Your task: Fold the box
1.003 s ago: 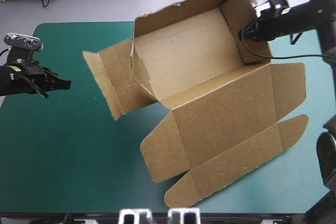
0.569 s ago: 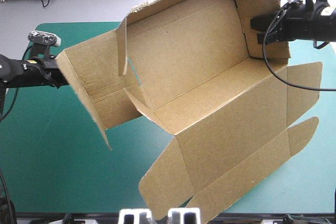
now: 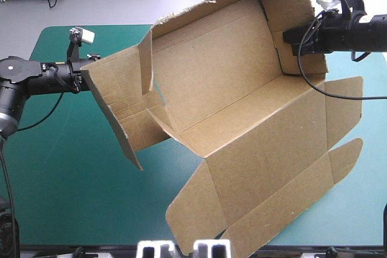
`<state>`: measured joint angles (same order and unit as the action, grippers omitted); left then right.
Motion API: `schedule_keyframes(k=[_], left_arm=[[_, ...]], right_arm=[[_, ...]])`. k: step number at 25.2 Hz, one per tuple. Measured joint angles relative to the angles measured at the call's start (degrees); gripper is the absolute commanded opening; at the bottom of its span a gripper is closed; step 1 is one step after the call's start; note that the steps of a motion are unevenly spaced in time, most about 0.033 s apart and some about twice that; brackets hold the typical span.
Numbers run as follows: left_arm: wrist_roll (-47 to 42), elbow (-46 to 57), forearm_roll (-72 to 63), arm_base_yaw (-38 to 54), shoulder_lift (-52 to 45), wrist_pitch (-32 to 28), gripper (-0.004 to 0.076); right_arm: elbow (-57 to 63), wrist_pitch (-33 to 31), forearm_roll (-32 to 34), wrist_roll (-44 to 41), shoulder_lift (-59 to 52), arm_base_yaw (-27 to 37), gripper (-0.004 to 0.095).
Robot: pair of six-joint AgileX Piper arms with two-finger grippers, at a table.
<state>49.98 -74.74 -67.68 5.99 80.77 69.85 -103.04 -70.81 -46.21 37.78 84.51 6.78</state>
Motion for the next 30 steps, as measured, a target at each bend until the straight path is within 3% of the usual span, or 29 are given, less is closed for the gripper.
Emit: schedule_keyframes(k=[5, 8, 13, 22, 30], left_arm=[[0.00, 0.00, -4.99, -2.78, -3.44, 0.14, 0.0013], [0.00, 0.00, -6.20, -2.82, -4.93, 0.27, 0.0013], [1.33, 0.00, -11.18, -4.67, -5.26, 0.27, 0.0020], [2.93, 0.00, -17.53, -8.22, -5.26, 0.22, 0.0420], [2.94, 0.00, -19.95, -8.22, -5.26, 0.12, 0.0427]], right_arm=[[-0.12, 4.11, -2.62, 0.19, 2.76, 3.68, -0.0025], [-0.25, 4.20, -5.77, 1.44, 3.92, 7.58, -0.0025], [-0.24, 3.22, -7.31, 2.82, 4.11, 7.99, -0.0025], [-0.24, 4.24, -6.65, 1.86, 4.11, 6.70, -0.0025], [-0.24, 10.91, 2.15, -4.41, 4.11, -1.27, -0.0025]])
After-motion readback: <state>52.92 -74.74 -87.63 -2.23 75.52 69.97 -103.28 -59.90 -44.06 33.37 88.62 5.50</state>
